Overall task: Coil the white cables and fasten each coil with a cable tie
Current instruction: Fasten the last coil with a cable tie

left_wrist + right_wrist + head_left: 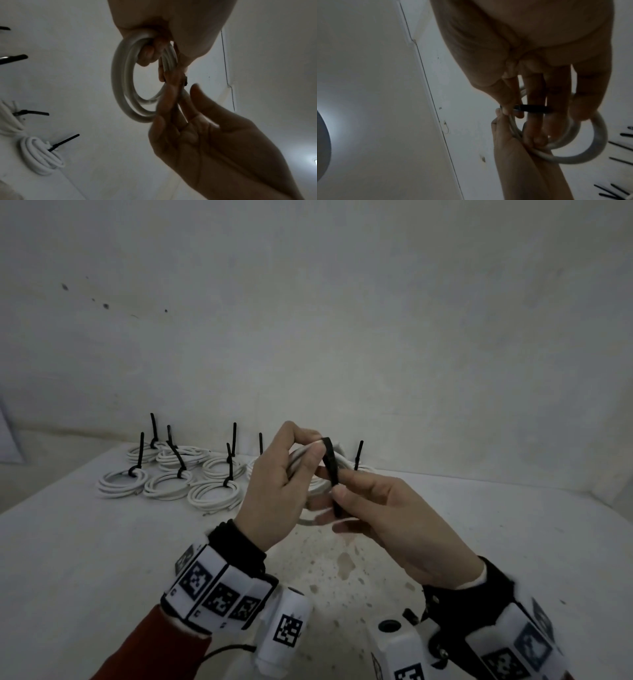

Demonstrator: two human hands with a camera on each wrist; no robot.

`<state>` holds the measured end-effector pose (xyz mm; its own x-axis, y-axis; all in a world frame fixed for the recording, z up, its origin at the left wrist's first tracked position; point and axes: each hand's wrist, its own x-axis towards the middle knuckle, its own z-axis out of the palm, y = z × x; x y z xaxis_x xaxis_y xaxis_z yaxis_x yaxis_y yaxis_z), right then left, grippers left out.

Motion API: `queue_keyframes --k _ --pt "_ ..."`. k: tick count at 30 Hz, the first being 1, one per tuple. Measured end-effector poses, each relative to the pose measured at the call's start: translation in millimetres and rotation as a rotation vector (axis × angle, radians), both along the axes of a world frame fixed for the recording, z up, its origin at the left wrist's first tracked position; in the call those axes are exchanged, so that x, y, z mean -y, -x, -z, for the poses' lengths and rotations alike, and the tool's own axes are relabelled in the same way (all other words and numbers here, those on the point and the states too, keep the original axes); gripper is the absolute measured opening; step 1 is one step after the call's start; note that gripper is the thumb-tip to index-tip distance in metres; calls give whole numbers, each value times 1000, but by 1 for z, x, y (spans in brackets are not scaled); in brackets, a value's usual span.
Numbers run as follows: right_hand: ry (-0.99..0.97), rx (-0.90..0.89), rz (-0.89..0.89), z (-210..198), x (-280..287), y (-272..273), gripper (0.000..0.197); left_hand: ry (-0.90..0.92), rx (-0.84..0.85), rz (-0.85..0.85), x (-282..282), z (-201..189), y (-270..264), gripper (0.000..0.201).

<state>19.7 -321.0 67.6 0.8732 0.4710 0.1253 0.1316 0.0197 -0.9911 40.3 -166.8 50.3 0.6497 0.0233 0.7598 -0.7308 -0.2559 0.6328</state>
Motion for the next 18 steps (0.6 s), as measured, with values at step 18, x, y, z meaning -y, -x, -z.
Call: queue_keyframes --k 18 --pt "-401 -251 110 0 -11 4 29 -129 187 30 -4 1 -2 7"
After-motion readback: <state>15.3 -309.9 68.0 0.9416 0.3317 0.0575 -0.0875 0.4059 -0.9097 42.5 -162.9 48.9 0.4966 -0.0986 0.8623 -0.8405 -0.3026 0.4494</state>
